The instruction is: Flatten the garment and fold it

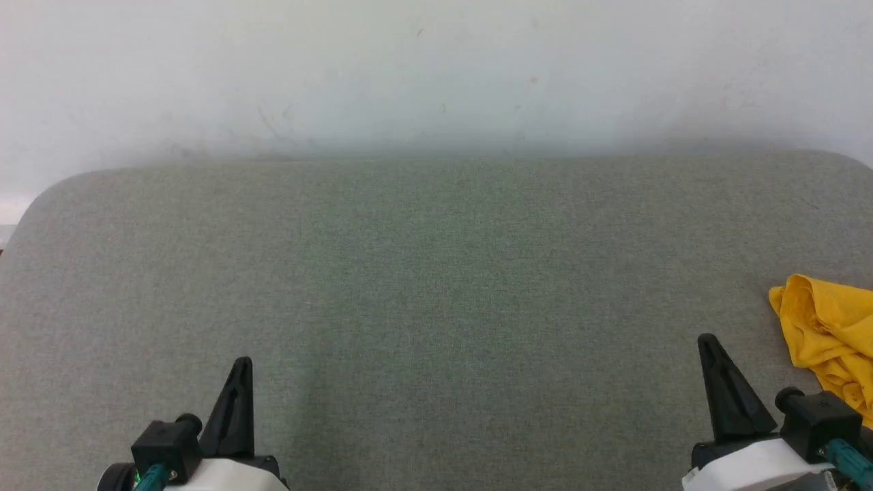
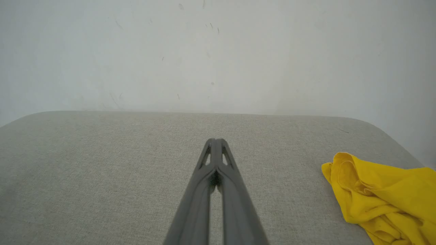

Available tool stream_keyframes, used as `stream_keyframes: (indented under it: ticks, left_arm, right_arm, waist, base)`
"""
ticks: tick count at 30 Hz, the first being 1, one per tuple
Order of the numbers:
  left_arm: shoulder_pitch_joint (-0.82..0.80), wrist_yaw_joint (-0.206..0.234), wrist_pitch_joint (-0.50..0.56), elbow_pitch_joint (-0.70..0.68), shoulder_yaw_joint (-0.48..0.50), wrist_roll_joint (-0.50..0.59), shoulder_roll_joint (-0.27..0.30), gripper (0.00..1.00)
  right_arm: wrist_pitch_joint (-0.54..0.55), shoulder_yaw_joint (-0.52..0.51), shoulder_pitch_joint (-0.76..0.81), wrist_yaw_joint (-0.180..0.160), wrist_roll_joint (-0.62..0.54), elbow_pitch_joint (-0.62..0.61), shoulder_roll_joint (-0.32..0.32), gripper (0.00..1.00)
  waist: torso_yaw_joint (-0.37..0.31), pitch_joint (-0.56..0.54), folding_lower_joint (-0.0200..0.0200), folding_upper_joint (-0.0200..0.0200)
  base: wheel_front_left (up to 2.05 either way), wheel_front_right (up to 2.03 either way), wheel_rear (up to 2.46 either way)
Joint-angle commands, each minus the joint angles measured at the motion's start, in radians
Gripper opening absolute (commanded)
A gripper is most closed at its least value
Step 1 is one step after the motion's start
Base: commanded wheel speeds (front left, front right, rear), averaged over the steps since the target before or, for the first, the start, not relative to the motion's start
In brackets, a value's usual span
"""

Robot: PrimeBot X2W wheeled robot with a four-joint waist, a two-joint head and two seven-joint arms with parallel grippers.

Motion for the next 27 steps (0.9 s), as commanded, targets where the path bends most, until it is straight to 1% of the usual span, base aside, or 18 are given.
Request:
stream_keyframes:
  ticks: [1, 27]
  left_arm:
    - [-0.010, 0.007, 0.004, -0.008, -0.002, 0.012, -0.003, 0.00]
    - [-0.030, 0.022, 0.058, -0.030, -0.007, 0.050, -0.014, 0.00]
  right_arm:
    - [0.005, 0.002, -0.011, 0.000, -0.008, 0.004, 0.000, 0.00]
    - [0.033, 0.008, -0.044, 0.000, -0.032, 0.017, 0.001, 0.00]
  waist:
    - [-0.001, 0.000, 0.0000, 0.0000]
    - [-0.013, -0.007, 0.0000, 0.0000]
  base:
    - [0.00, 0.00, 0.00]
    - [0.00, 0.00, 0.00]
